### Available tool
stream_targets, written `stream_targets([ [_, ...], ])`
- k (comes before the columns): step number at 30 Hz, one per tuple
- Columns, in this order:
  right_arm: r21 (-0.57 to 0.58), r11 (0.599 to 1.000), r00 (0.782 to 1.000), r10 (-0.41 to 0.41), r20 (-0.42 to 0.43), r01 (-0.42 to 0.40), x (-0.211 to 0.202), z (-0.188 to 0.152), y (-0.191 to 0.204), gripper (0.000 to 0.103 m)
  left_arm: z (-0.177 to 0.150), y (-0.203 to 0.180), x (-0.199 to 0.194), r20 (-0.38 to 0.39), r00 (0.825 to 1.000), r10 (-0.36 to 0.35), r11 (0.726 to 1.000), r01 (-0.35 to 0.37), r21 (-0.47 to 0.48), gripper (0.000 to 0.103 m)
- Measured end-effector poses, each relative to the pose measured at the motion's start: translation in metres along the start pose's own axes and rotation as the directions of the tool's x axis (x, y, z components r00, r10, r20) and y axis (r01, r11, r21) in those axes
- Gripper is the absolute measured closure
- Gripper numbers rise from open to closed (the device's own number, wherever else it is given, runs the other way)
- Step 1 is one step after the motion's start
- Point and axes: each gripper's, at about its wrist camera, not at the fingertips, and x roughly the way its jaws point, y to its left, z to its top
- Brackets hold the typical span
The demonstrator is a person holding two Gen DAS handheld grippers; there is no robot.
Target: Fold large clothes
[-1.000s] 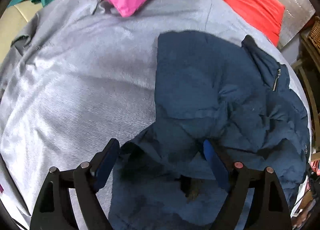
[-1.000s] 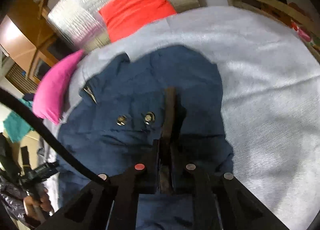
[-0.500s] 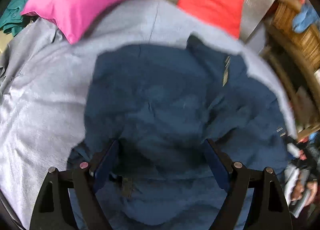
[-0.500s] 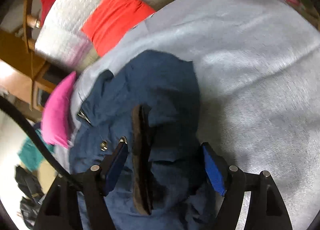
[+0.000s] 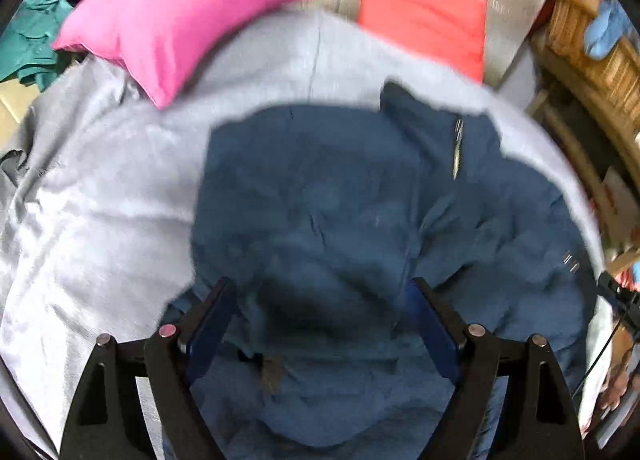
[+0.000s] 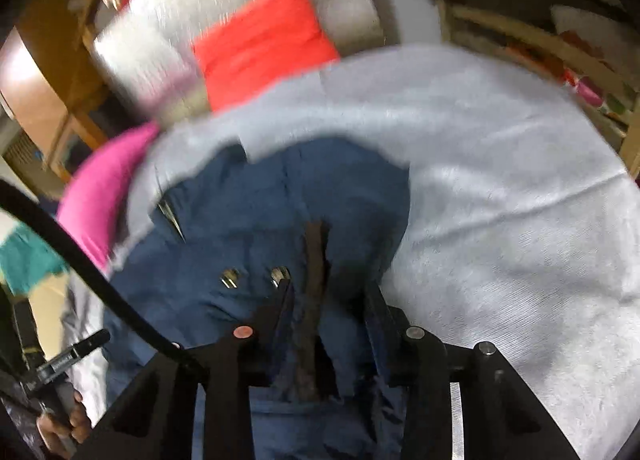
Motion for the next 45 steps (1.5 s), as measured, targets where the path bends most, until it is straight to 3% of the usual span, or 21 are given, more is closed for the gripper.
stream_targets([
  [2, -0.009, 0.999, 0.995, 0.045, 0.093, -0.044, -0.019, 0.001, 0.005, 0.064, 0.004, 0.012, -0.007, 0.018, 1.000, 0.004, 0.999, -0.003, -0.044, 0.016],
  [4, -0.045, 0.992, 0.988, 0.119, 0.100, -0.115, -0.023, -0.001, 0.015, 0.064, 0.003, 0.019, -0.003, 0.010, 1.000, 0.014, 0.998, -0.013, -0.068, 0.016],
  [7, -0.103, 0.974, 0.978, 0.205, 0.020, -0.202, -0.015, -0.010, 0.035, 0.065, -0.003, 0.019, 0.010, -0.039, 0.999, 0.020, 0.997, -0.022, -0.072, 0.016],
  [9, -0.127, 0.961, 0.969, 0.241, -0.050, -0.246, 0.000, -0.018, 0.049, 0.067, -0.007, 0.007, 0.015, -0.054, 0.998, 0.020, 1.000, -0.021, -0.023, 0.016],
  [11, -0.127, 0.959, 0.964, 0.242, -0.106, -0.255, 0.013, -0.023, 0.055, 0.067, -0.010, -0.005, 0.021, -0.063, 0.996, 0.068, 0.997, -0.065, 0.047, 0.016],
  [14, -0.113, 0.971, 0.952, 0.180, -0.249, -0.213, 0.048, -0.029, 0.054, 0.070, -0.018, -0.017, 0.032, -0.088, 0.987, 0.135, 0.985, -0.125, 0.118, 0.016],
  [17, -0.094, 0.971, 0.939, 0.183, -0.289, -0.219, 0.055, -0.028, 0.045, 0.073, -0.019, -0.020, 0.034, -0.104, 0.982, 0.156, 0.979, -0.140, 0.146, 0.016],
  [20, -0.055, 0.968, 0.939, 0.221, -0.263, -0.243, 0.043, -0.015, 0.034, 0.072, -0.013, -0.022, 0.024, -0.066, 0.992, 0.109, 0.988, -0.101, 0.119, 0.016],
  [23, -0.003, 0.971, 0.962, 0.237, -0.137, -0.239, 0.023, 0.005, 0.014, 0.068, -0.006, -0.023, 0.011, -0.020, 0.999, 0.027, 0.995, -0.025, 0.094, 0.016],
  [25, 0.051, 0.974, 0.973, 0.225, -0.057, -0.222, 0.014, 0.018, -0.003, 0.052, -0.002, -0.029, 0.008, 0.000, 1.000, 0.009, 0.995, -0.009, 0.098, 0.016],
  [26, 0.094, 0.978, 0.982, 0.188, -0.003, -0.187, 0.012, 0.027, -0.018, 0.034, 0.000, -0.033, 0.009, 0.003, 1.000, 0.009, 0.995, -0.009, 0.102, 0.016],
  [27, 0.115, 0.979, 0.986, 0.164, 0.026, -0.166, 0.012, 0.033, -0.024, 0.028, 0.001, -0.035, 0.011, 0.001, 1.000, 0.010, 0.994, -0.010, 0.105, 0.016],
  [29, 0.161, 0.977, 0.989, 0.138, 0.044, -0.143, 0.019, 0.043, -0.042, 0.028, 0.002, -0.040, 0.021, -0.019, 1.000, 0.012, 0.994, -0.010, 0.110, 0.016],
  [34, 0.267, 0.951, 0.984, 0.174, -0.038, -0.157, 0.060, 0.049, -0.068, 0.028, 0.000, -0.056, 0.042, -0.068, 0.996, 0.060, 0.985, -0.047, 0.168, 0.016],
  [38, 0.236, 0.959, 0.978, 0.185, -0.092, -0.159, 0.085, 0.045, -0.048, 0.028, 0.006, -0.057, 0.043, -0.071, 0.996, 0.049, 0.985, -0.036, 0.170, 0.016],
  [40, 0.175, 0.972, 0.979, 0.175, -0.102, -0.156, 0.088, 0.043, -0.032, 0.039, 0.014, -0.051, 0.030, -0.024, 0.999, 0.036, 0.989, -0.032, 0.146, 0.016],
  [41, 0.135, 0.979, 0.981, 0.167, -0.102, -0.153, 0.085, 0.042, -0.023, 0.057, 0.020, -0.047, 0.022, 0.014, 0.999, 0.043, 0.989, -0.044, 0.139, 0.016],
  [44, 0.015, 0.998, 0.996, 0.067, -0.057, -0.066, 0.077, 0.035, -0.004, 0.063, 0.032, -0.026, 0.005, 0.095, 0.989, 0.109, 0.989, -0.117, 0.086, 0.016],
  [45, -0.013, 0.999, 0.998, 0.030, -0.048, -0.031, 0.076, 0.032, -0.002, 0.063, 0.035, -0.018, 0.007, 0.090, 0.987, 0.133, 0.988, -0.139, 0.064, 0.016],
])
